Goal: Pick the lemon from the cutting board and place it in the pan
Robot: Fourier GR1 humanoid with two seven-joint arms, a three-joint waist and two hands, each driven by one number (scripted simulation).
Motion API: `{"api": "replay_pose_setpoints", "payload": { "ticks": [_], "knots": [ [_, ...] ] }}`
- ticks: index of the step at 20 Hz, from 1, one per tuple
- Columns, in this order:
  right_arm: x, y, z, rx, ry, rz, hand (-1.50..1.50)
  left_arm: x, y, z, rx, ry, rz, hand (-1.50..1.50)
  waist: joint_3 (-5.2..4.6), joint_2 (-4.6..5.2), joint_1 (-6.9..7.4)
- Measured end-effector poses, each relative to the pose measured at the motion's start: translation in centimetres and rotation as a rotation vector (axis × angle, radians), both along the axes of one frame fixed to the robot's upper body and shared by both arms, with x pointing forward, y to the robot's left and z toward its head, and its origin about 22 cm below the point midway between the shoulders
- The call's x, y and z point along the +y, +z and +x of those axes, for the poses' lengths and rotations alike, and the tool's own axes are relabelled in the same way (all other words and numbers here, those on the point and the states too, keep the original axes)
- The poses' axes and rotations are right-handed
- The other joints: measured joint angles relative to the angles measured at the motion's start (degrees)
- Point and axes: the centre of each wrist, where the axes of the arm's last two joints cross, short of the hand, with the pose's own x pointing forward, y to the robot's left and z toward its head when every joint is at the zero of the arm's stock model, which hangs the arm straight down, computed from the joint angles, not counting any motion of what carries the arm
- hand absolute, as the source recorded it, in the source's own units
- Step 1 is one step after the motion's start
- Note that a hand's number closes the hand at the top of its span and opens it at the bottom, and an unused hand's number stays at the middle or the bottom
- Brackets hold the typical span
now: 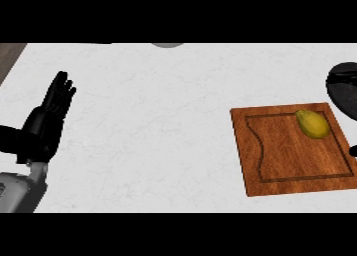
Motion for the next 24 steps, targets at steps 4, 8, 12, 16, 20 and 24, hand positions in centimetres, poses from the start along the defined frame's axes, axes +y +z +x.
{"api": "replay_pose_setpoints", "payload": {
  "ticks": [4, 8, 12, 16, 20, 24],
  "knots": [
    [-2.3, 4.7, 0.0, -0.088, -0.031, -0.174, -1.50, -0.3, -0.1, 0.4, 0.008, -0.008, -0.003, 0.00, -0.10, 0.03, 0.70],
    [-3.0, 8.5, -0.2, -0.161, -0.041, -0.361, -1.50, -0.7, -0.1, 0.8, 0.011, -0.019, -0.001, 0.00, -0.24, 0.03, 1.39],
    [-3.3, 9.9, 0.0, -0.221, -0.044, -0.465, -1.50, -1.0, 0.5, 1.6, 0.013, -0.029, 0.002, 0.00, -0.31, -0.01, 1.94],
    [-3.3, 10.4, 0.6, -0.299, -0.035, -0.519, -1.50, -1.5, 0.1, 1.7, 0.022, -0.037, -0.006, 0.00, -0.40, -0.24, 2.10],
    [-2.9, 9.8, 1.4, -0.316, -0.004, -0.548, -1.50, -1.6, -0.1, 2.0, 0.021, -0.032, 0.001, 0.00, -0.48, -0.38, 1.99],
    [-1.8, 8.7, 1.9, -0.297, 0.063, -0.572, -1.50, -1.5, -0.1, 2.0, 0.030, -0.033, -0.001, 0.00, -0.52, -0.61, 1.83]
  ]
}}
